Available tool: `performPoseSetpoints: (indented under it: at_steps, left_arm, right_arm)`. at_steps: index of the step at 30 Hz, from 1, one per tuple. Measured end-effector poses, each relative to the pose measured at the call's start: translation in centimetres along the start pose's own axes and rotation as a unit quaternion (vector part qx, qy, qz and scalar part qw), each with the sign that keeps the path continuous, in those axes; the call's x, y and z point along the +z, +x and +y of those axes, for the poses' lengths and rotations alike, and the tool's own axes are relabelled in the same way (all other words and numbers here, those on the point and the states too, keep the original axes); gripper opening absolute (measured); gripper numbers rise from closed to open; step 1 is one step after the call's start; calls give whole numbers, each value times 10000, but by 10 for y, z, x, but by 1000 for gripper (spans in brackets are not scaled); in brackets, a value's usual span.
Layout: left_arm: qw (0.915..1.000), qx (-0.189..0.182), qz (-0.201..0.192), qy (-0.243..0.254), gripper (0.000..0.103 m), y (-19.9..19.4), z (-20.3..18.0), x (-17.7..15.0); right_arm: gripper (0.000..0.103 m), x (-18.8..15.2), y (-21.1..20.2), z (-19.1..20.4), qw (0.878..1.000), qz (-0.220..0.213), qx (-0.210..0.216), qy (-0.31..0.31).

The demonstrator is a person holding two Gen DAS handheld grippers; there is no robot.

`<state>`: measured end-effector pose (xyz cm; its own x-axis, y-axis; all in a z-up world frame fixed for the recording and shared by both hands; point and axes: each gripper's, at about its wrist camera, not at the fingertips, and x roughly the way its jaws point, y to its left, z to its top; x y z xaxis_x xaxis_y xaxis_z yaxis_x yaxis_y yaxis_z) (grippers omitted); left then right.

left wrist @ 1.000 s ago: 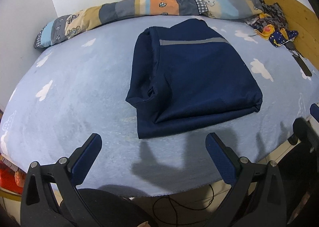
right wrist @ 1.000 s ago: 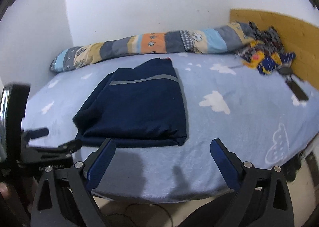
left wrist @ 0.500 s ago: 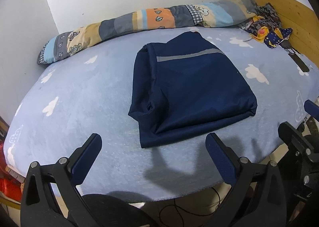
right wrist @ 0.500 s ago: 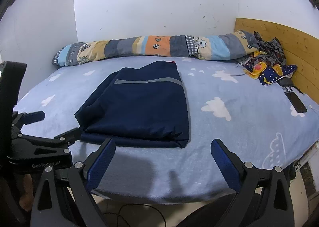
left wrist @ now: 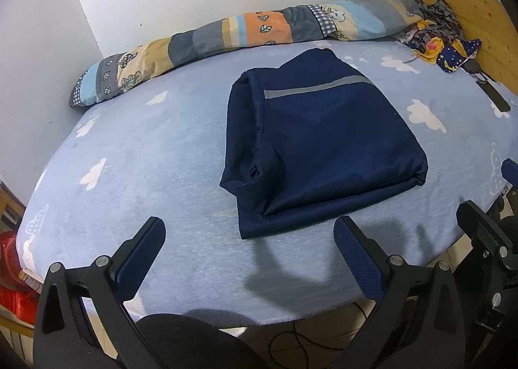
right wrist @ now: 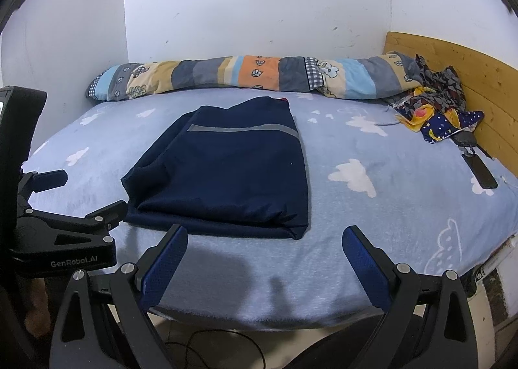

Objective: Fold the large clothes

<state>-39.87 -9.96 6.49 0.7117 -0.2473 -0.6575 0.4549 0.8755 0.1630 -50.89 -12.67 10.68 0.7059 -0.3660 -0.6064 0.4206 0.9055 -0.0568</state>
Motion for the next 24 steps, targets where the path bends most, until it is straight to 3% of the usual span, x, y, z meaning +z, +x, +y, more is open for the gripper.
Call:
performPoseSetpoints:
  at_steps: [24]
  left_arm:
    - [9999, 129, 76, 41, 103, 1, 1, 0]
  right_arm:
    - [98, -1, 0, 0, 10000, 39, -37, -33]
